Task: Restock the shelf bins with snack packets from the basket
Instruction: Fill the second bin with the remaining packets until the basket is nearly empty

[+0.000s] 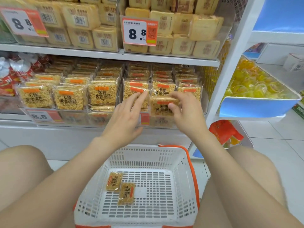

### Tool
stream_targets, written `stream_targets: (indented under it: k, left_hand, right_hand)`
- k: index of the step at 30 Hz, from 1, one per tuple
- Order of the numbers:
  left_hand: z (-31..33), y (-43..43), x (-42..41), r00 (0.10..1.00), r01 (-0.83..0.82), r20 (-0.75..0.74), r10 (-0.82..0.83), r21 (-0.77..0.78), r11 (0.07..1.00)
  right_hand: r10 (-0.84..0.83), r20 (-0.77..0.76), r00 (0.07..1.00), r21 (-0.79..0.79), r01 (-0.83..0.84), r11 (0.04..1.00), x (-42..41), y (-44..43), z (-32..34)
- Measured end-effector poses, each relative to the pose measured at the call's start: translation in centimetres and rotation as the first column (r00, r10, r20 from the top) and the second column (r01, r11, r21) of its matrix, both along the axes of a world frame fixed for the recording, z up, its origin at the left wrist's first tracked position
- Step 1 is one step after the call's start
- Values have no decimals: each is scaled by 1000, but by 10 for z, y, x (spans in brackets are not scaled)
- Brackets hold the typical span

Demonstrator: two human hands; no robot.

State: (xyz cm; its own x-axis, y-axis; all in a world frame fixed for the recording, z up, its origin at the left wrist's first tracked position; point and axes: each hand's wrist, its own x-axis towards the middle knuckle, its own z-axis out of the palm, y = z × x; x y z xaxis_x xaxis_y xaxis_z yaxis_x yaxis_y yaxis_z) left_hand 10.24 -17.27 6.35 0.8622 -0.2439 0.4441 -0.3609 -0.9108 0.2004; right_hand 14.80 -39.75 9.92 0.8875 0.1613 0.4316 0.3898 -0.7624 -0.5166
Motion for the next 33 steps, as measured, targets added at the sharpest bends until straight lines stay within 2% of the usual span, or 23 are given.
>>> stream_targets:
  k: [5, 11, 15, 18, 20, 24, 27, 31, 33]
  left_hand:
    - [4, 20, 23, 995, -17, -94, 35, 193, 981]
    - [-9, 20, 28, 996, -62, -43, 77, 281, 958]
    - [-12, 17, 30, 991, -120, -11, 131, 324, 938]
    - [-15, 18, 31, 989, -143, 7, 150, 340, 929]
    - [-17, 17, 32, 988, -144, 2, 153, 341, 929]
    - [-20, 14, 31, 988, -142, -17, 156, 321, 936]
    - [-19, 11, 27, 989, -143, 6, 146, 245, 959]
    - [-18, 5, 19, 982, -90, 173, 73, 92, 992]
    - [-23, 2, 14, 970, -24, 243, 4, 79, 997]
  right_hand:
    - [-167, 20, 986, -58, 168, 984, 40, 7, 12]
    - [-111, -16, 994, -57, 110, 992, 57, 10, -3]
    - [-72, 78, 994, -59, 76, 995, 61, 19, -7]
    - [-171, 231, 958, -169, 213, 962, 62, 26, -13]
    - [-215, 288, 933, -220, 283, 933, 64, 28, -17]
    - [-225, 299, 927, -359, 328, 874, 63, 34, -25]
    - [-242, 264, 934, -405, 335, 851, 52, 39, -30]
    - [-240, 310, 920, -344, 344, 874, 29, 42, -25]
    - [-149, 323, 934, -299, 250, 921, 18, 45, -25]
